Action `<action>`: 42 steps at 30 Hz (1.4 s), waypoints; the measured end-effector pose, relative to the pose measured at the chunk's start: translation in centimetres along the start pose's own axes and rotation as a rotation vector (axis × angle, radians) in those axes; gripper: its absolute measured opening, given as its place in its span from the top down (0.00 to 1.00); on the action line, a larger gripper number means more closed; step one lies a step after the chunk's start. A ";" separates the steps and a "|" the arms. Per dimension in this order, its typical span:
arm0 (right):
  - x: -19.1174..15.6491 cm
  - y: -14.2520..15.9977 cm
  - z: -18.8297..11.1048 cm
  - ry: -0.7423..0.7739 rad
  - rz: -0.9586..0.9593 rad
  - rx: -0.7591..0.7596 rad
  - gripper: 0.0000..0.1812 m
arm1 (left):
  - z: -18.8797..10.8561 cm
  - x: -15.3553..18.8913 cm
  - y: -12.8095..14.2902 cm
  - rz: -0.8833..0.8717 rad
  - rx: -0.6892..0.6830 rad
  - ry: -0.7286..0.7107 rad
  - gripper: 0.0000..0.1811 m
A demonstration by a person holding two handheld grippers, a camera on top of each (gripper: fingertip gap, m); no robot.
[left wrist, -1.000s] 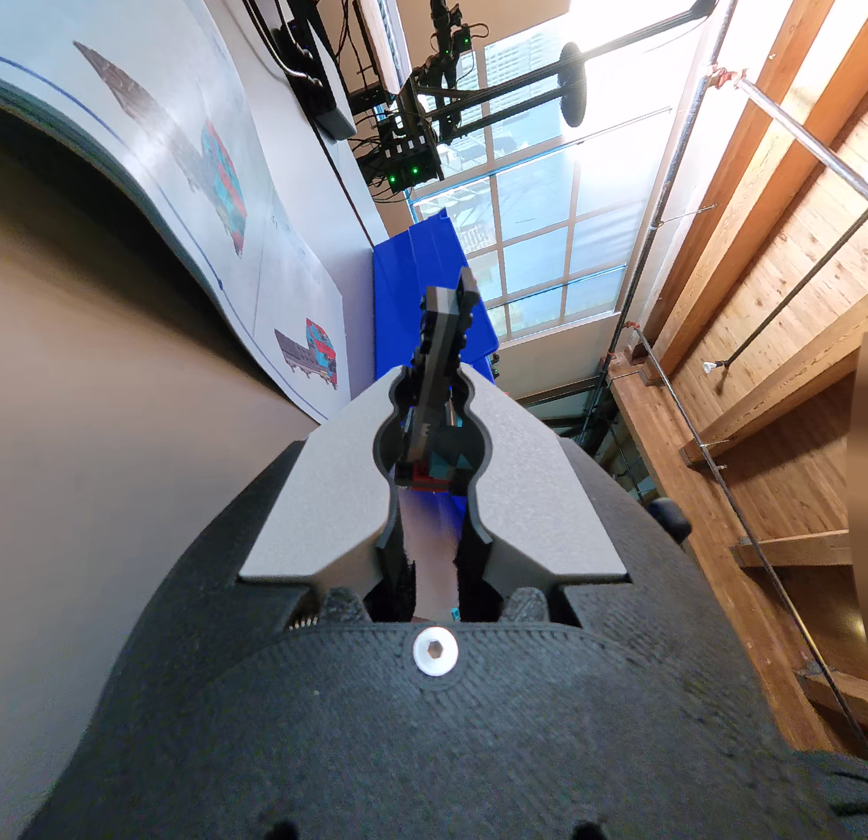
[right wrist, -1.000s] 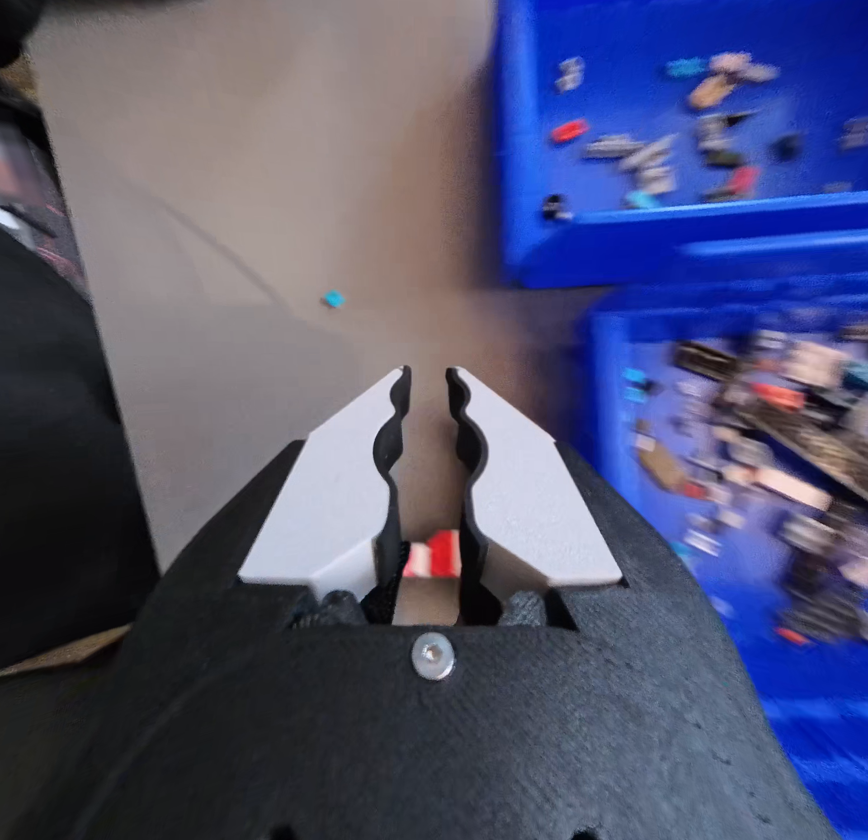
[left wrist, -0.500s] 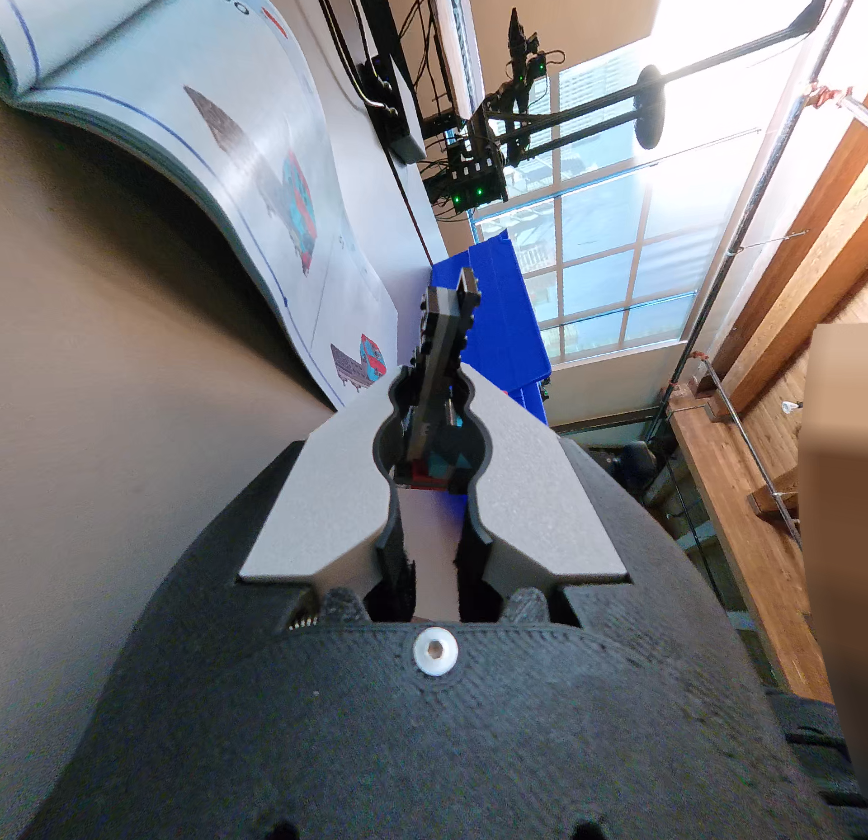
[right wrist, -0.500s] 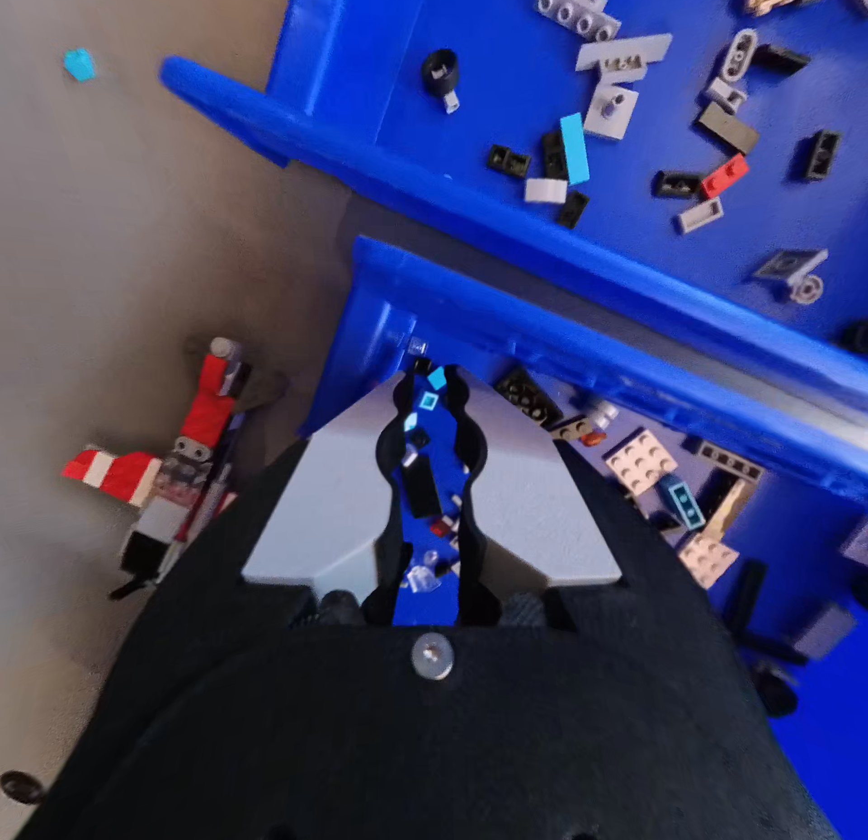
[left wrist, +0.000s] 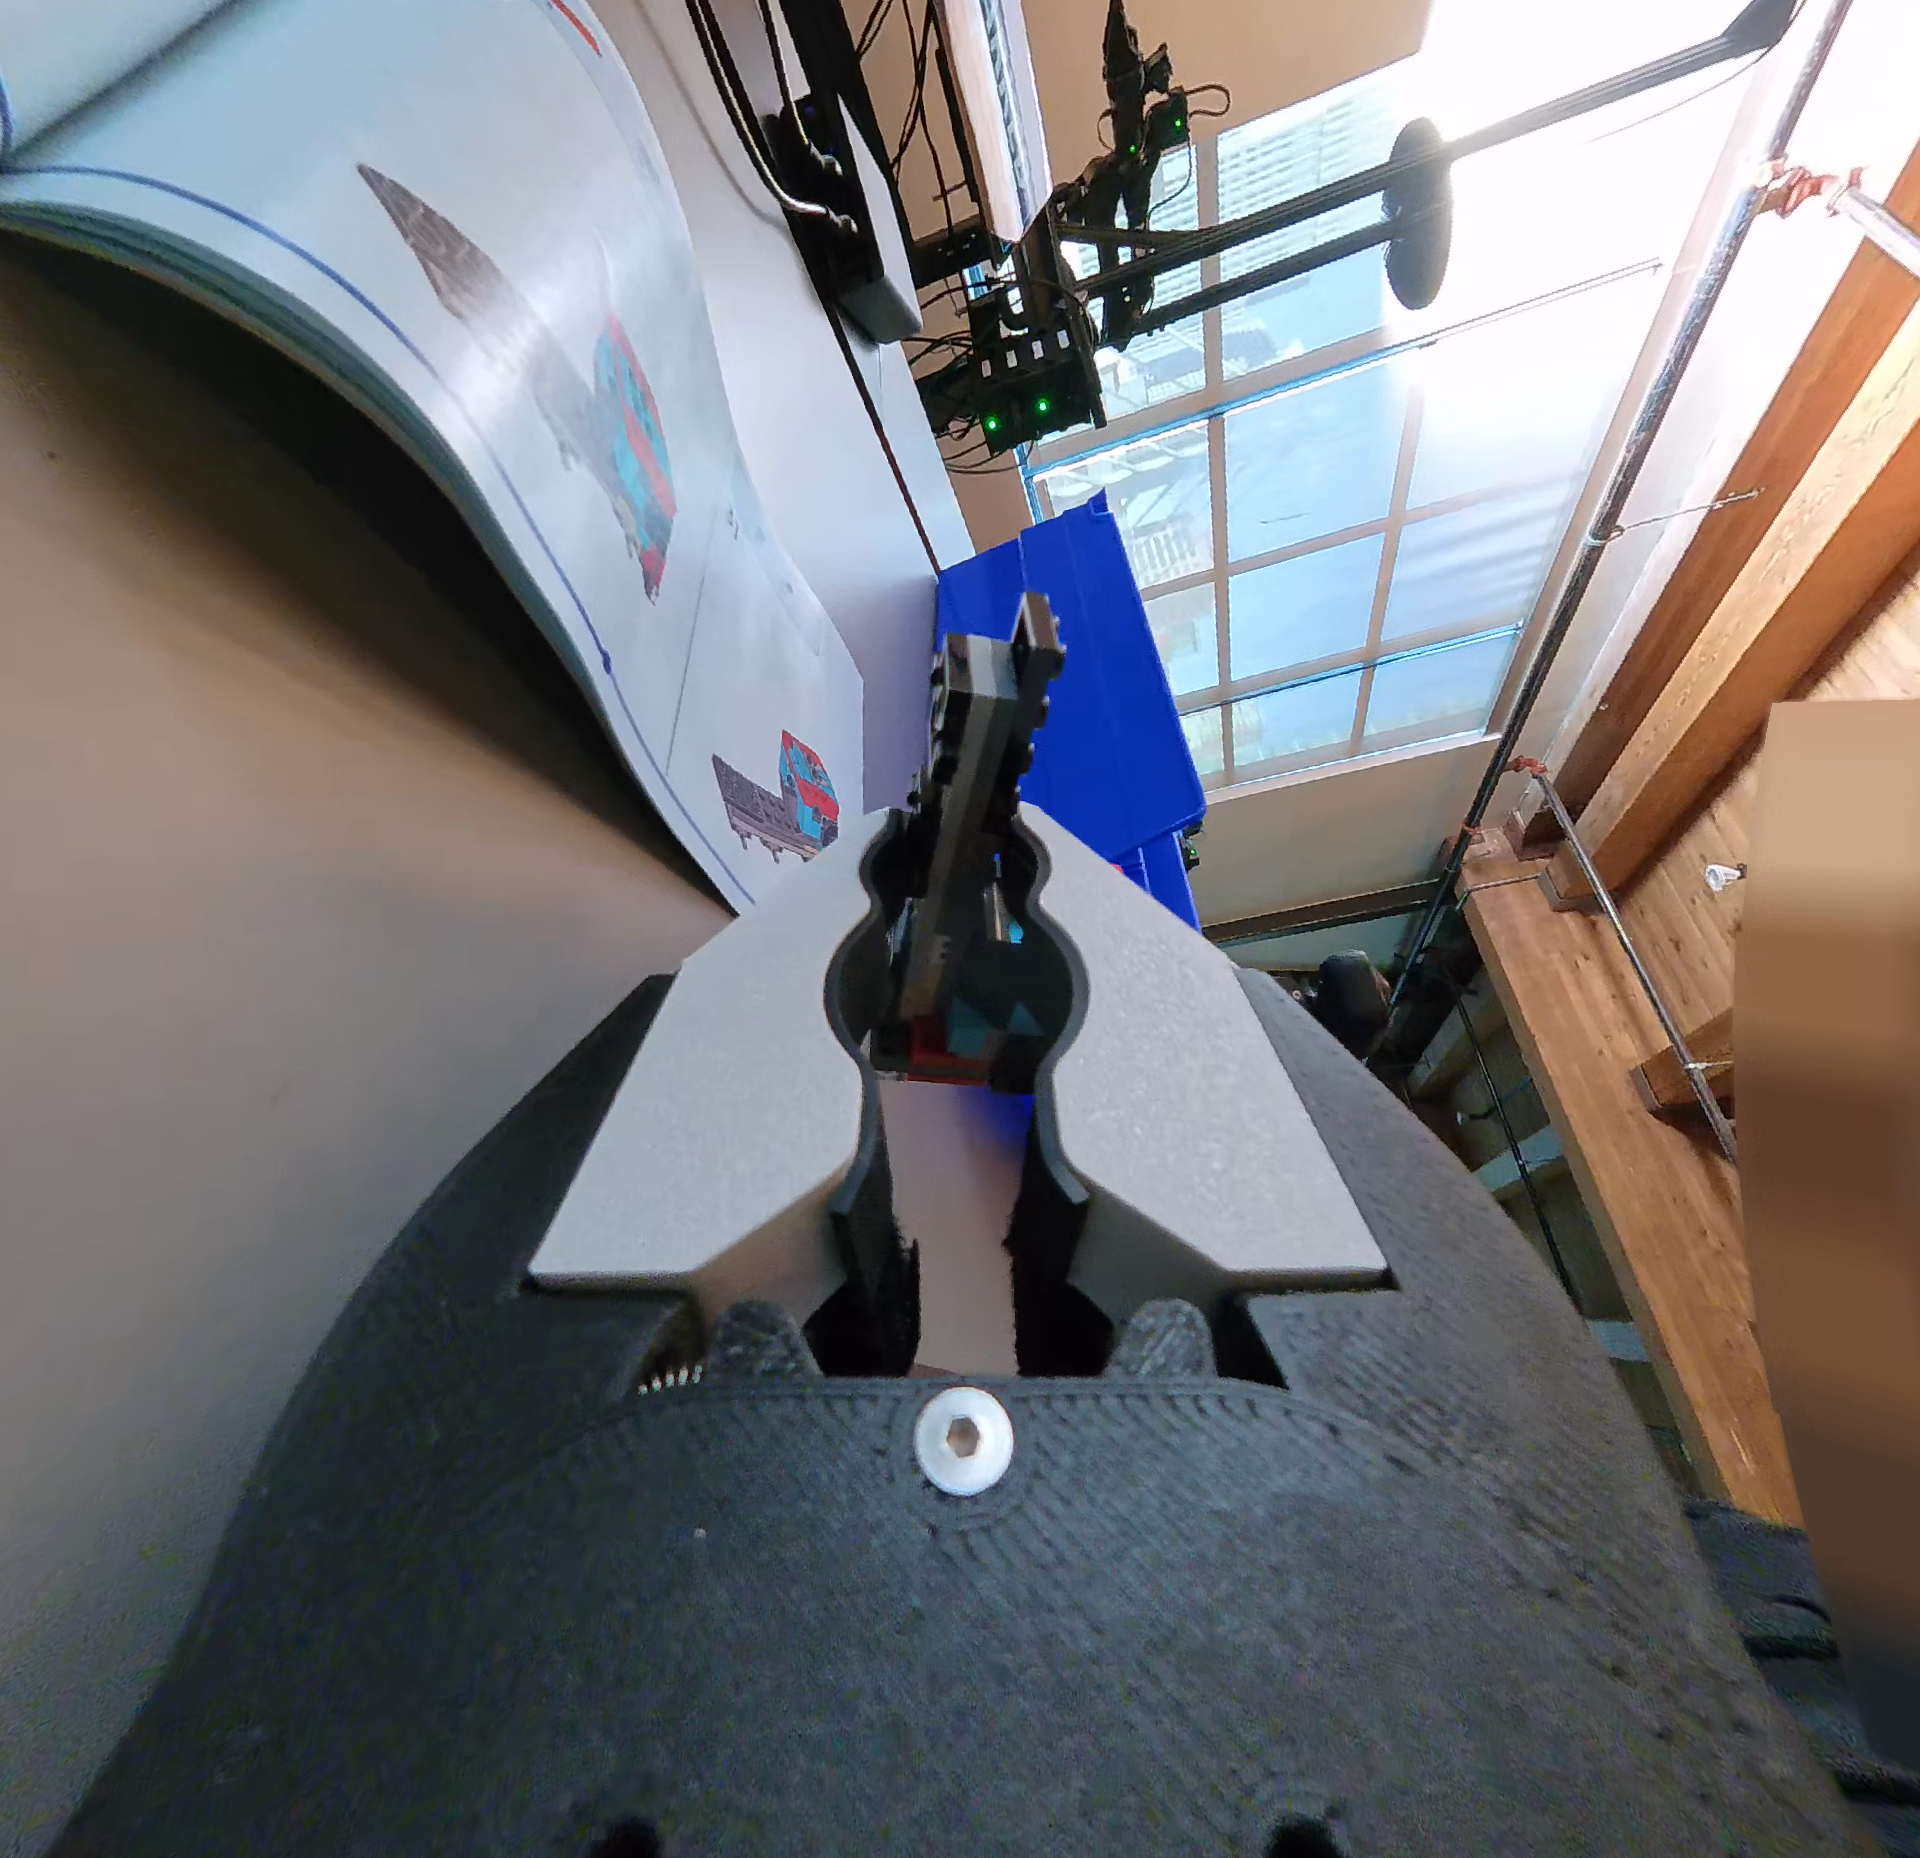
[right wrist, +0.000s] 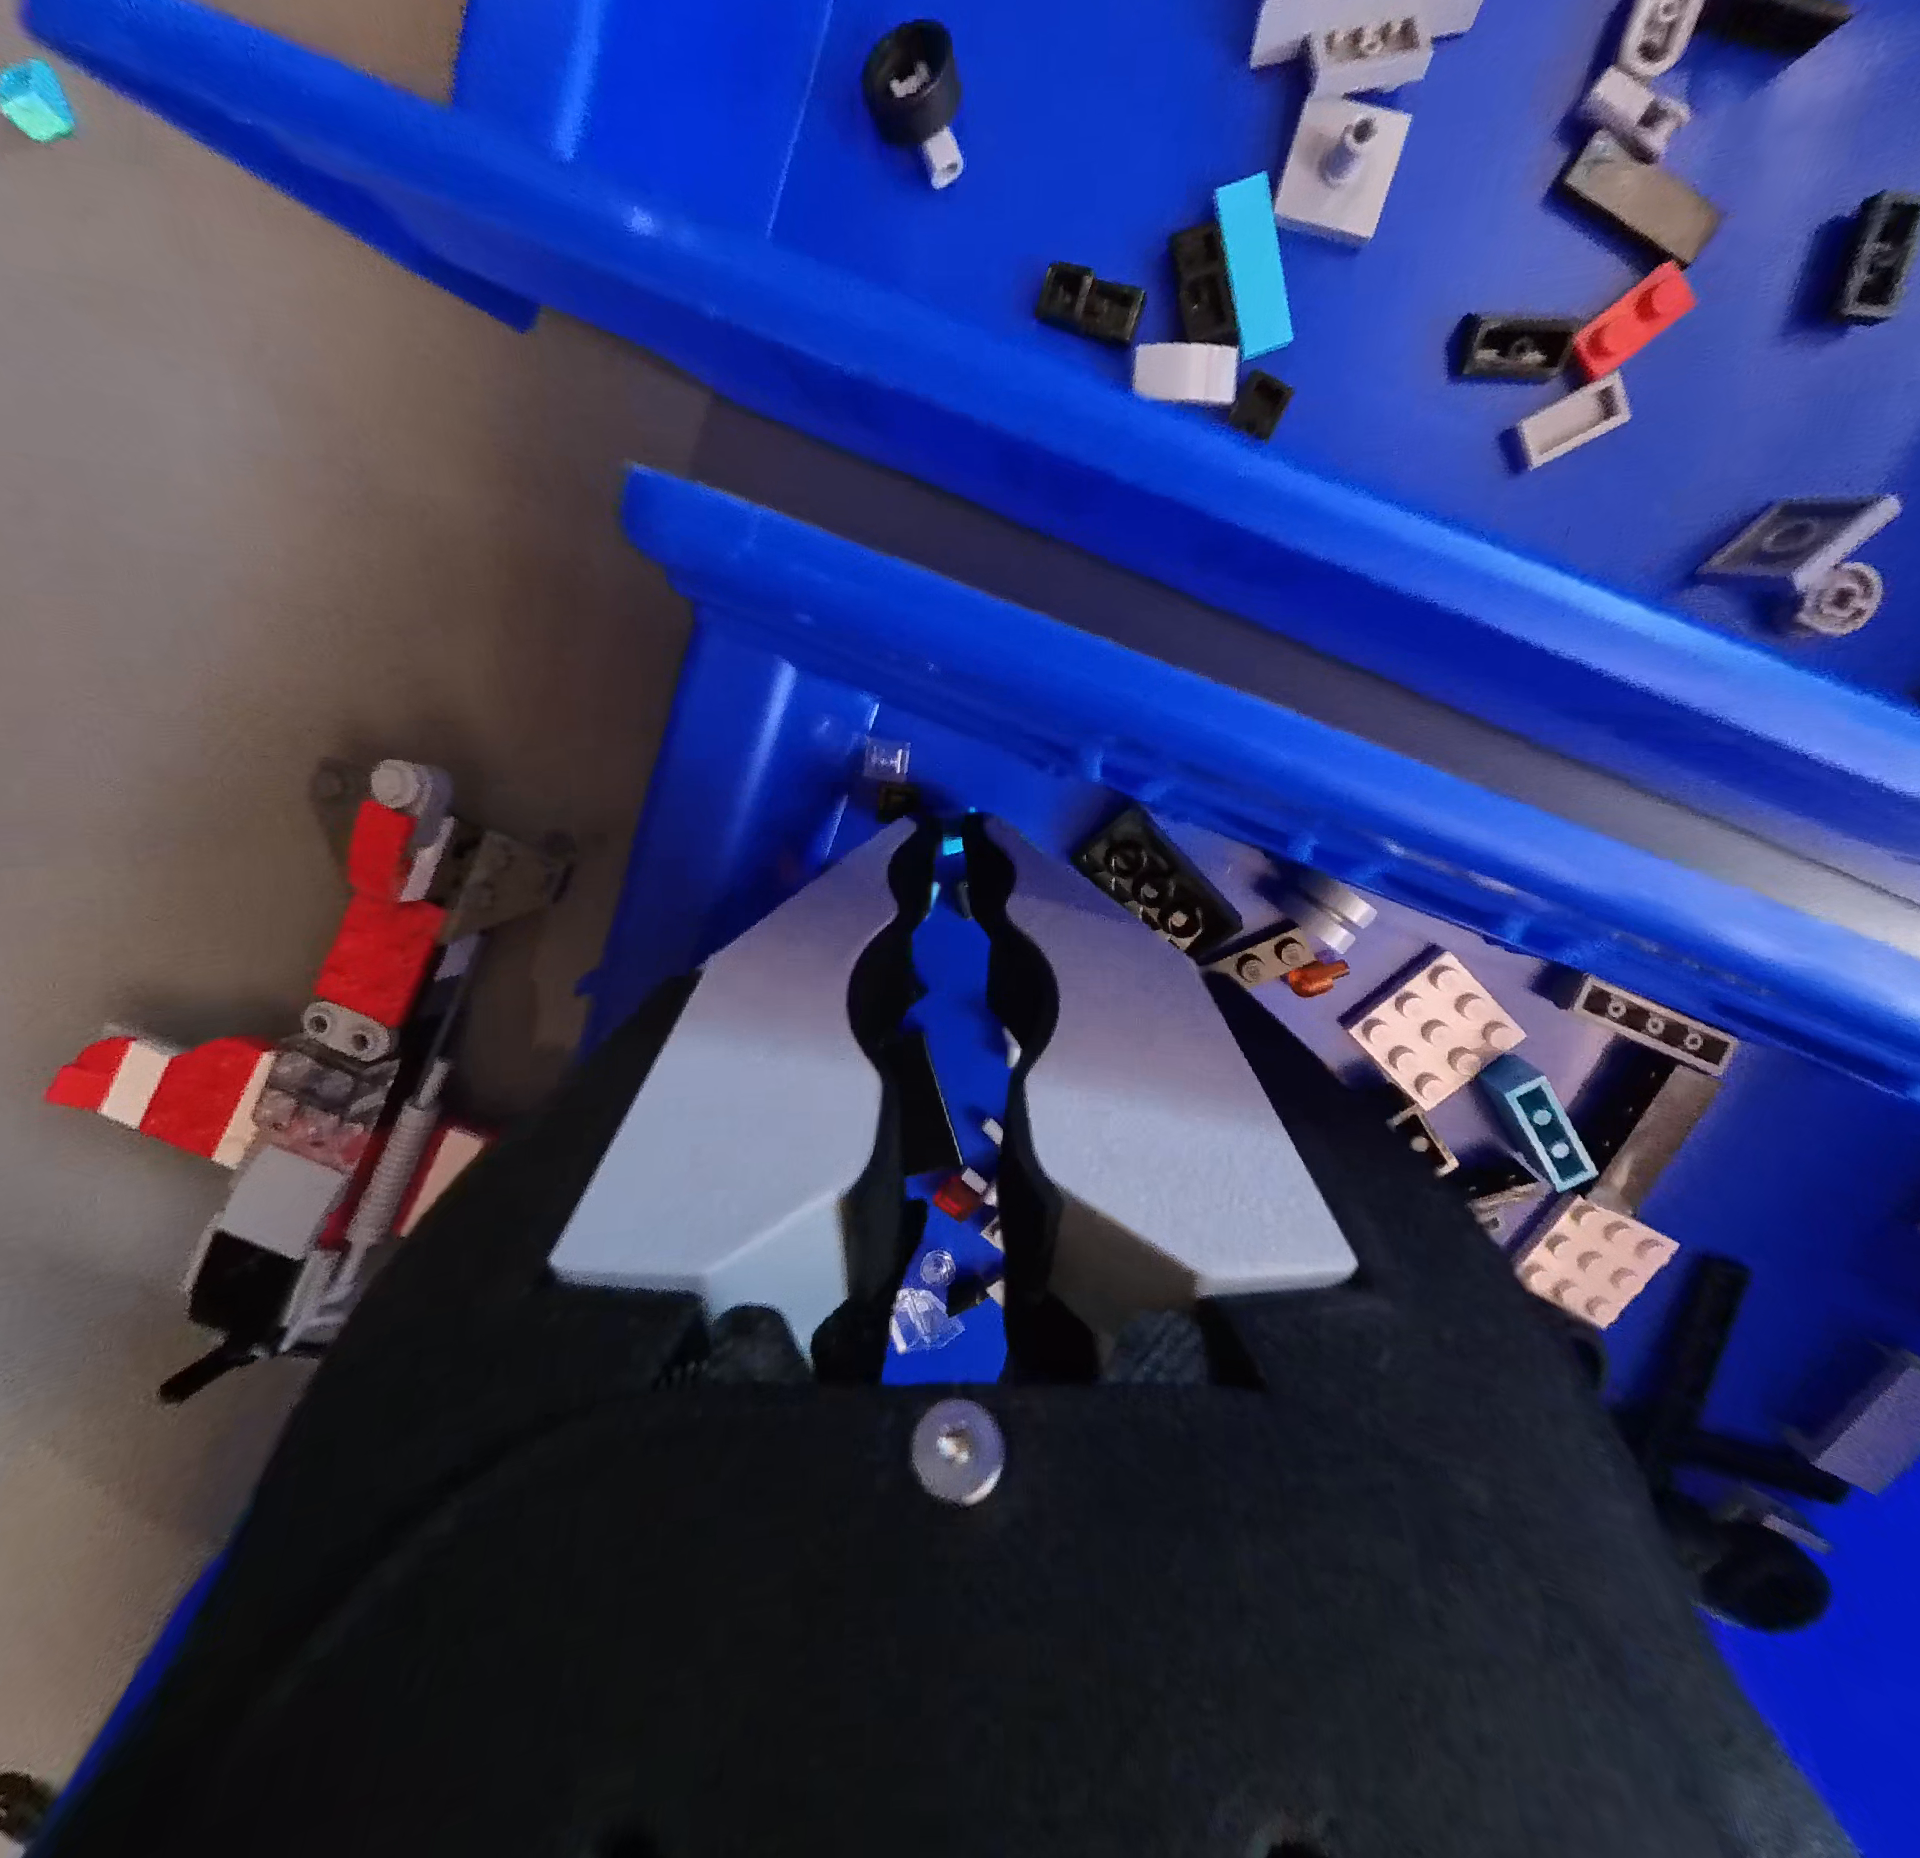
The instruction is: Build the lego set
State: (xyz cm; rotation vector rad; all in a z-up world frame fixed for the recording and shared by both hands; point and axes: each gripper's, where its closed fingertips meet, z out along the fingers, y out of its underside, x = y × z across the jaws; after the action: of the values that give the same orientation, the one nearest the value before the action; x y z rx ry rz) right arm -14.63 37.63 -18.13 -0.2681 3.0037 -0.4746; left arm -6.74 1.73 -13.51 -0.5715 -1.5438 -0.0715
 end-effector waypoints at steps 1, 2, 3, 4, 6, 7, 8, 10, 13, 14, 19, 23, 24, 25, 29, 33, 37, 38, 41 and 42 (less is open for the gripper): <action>0.1 -0.2 -0.3 0.016 0.014 0.009 0.97 | 0.0 0.1 0.0 0.001 0.001 0.002 0.90; 0.2 -0.4 -0.8 0.037 0.029 0.024 0.97 | -0.1 0.1 0.0 0.003 0.003 0.003 0.90; 0.3 -0.7 -1.5 0.060 0.049 0.045 0.97 | -0.1 0.1 -0.1 0.004 0.006 0.002 0.90; 0.2 -1.1 -2.4 0.083 0.072 0.071 0.97 | -0.2 0.1 -0.1 0.005 0.008 0.000 0.90; -0.1 -1.8 -4.4 0.130 0.115 0.127 0.97 | -0.3 0.0 0.0 0.001 0.011 -0.005 0.90; -0.6 -2.2 -5.5 0.146 0.133 0.162 0.97 | -0.4 0.0 -0.1 -0.004 0.014 0.000 0.90; -1.3 -2.9 -6.5 0.147 0.153 0.208 0.97 | -0.5 0.1 -0.1 -0.009 0.016 0.008 0.90; -3.3 -4.7 -8.1 0.117 0.191 0.321 0.97 | -0.7 0.3 0.0 -0.015 0.016 0.032 0.90; -6.5 -7.9 -8.8 0.072 0.235 0.433 0.97 | -0.9 0.8 0.0 -0.019 0.016 0.072 0.90; -7.6 -8.9 -8.4 0.061 0.248 0.449 0.97 | -1.0 1.0 0.0 -0.020 0.017 0.085 0.90; -10.5 -13.9 -4.0 0.101 0.360 0.478 0.97 | -1.2 1.5 0.1 -0.021 0.009 0.120 0.90; -11.2 -16.4 0.6 0.173 0.441 0.464 0.97 | -1.3 1.6 0.6 -0.029 -0.018 0.132 0.90; -11.4 -16.9 1.7 0.171 0.464 0.465 0.97 | -1.3 1.6 0.6 -0.031 -0.024 0.133 0.90; -11.5 -17.3 2.7 0.167 0.491 0.472 0.97 | -1.4 1.6 0.7 -0.032 -0.027 0.134 0.90; -11.0 -17.5 5.4 0.202 0.548 0.442 0.97 | -1.5 1.8 0.8 -0.037 -0.033 0.150 0.90; -11.1 -18.1 6.2 0.174 0.594 0.466 0.97 | -1.5 1.9 0.8 -0.043 -0.038 0.159 0.90; -10.9 -18.0 6.0 0.165 0.640 0.490 0.93 | -1.6 1.9 0.8 -0.046 -0.036 0.164 0.90; -10.8 -17.9 5.8 0.166 0.652 0.498 0.92 | -1.6 1.9 0.8 -0.046 -0.036 0.164 0.91; -10.1 -17.9 4.6 0.178 0.734 0.559 0.90 | -1.5 1.9 0.8 -0.044 -0.034 0.161 0.90; -9.6 -18.0 3.8 0.184 0.780 0.596 0.89 | -1.5 1.9 0.8 -0.043 -0.034 0.159 0.90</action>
State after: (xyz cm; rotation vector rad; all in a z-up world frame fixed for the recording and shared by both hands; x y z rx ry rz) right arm -1.90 21.43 -15.52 0.9739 2.6283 -1.2551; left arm -4.94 2.36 -11.85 -0.5460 -1.4030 -0.1723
